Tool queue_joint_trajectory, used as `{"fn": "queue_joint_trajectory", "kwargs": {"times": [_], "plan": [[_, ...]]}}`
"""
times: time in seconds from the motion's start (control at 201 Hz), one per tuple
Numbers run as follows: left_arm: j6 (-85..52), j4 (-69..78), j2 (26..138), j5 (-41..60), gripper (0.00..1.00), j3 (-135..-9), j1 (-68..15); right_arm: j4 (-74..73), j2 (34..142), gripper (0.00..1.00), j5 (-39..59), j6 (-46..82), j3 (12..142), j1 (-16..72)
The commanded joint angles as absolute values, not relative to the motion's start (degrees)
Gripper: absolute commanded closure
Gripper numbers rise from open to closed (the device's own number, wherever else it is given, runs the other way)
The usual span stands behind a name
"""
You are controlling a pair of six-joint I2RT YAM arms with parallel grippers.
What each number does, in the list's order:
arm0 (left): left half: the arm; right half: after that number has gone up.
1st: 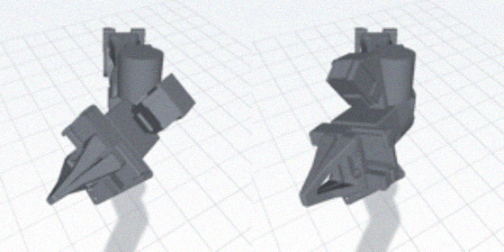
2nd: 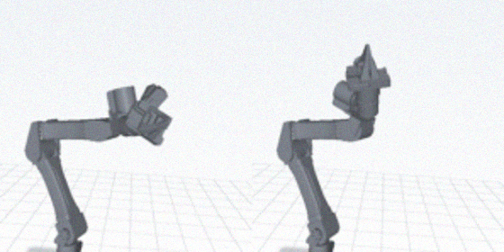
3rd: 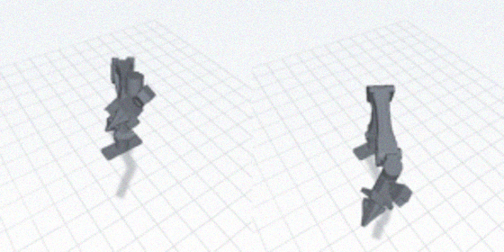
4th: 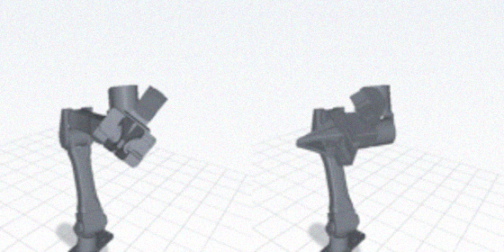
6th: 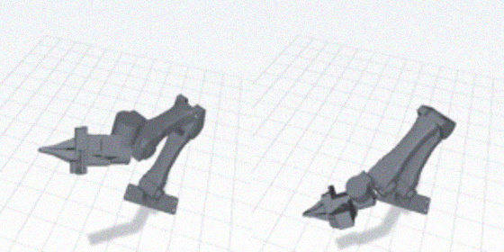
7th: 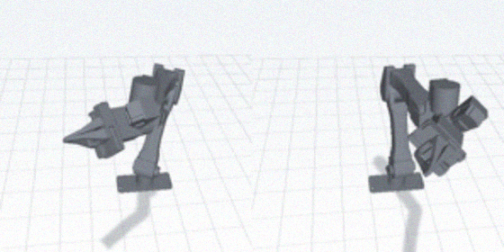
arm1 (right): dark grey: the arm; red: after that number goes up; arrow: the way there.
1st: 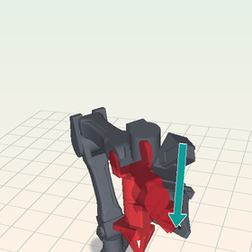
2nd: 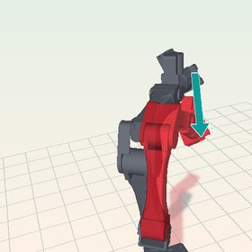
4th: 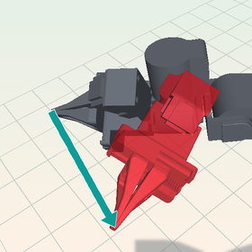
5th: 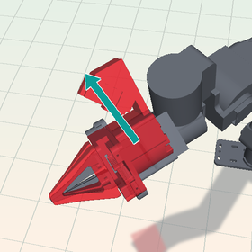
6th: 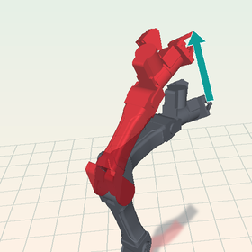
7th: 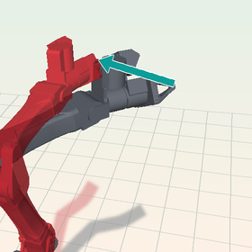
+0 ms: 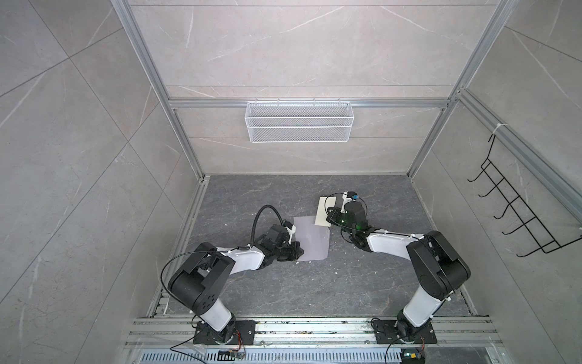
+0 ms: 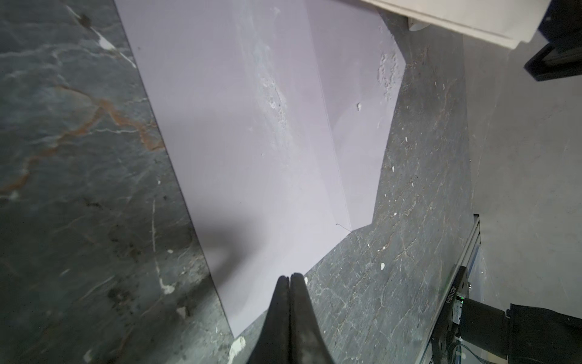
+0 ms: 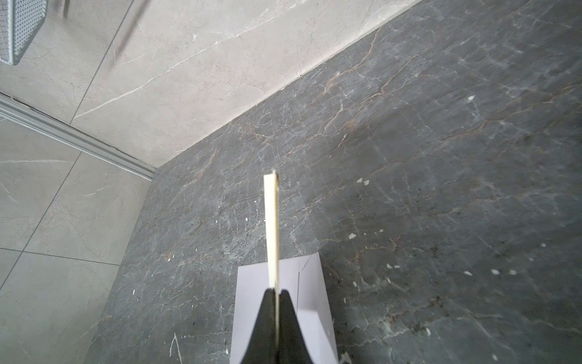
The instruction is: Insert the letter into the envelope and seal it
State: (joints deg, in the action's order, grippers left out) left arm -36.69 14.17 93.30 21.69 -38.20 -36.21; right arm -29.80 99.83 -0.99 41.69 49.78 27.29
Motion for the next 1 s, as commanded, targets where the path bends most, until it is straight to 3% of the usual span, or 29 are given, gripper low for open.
{"fn": "queue_joint_trajectory", "kwargs": {"times": [0.0,0.991], "plan": [[-37.06,16.18,94.28,23.03,1.0,-39.84,-36.44,-30.22,101.47,1.0,-2.78,42.48,51.7,27.24],[-36.08,14.3,98.58,20.96,1.0,-40.08,-36.4,-28.09,107.56,1.0,-6.79,42.64,52.34,27.31]]}}
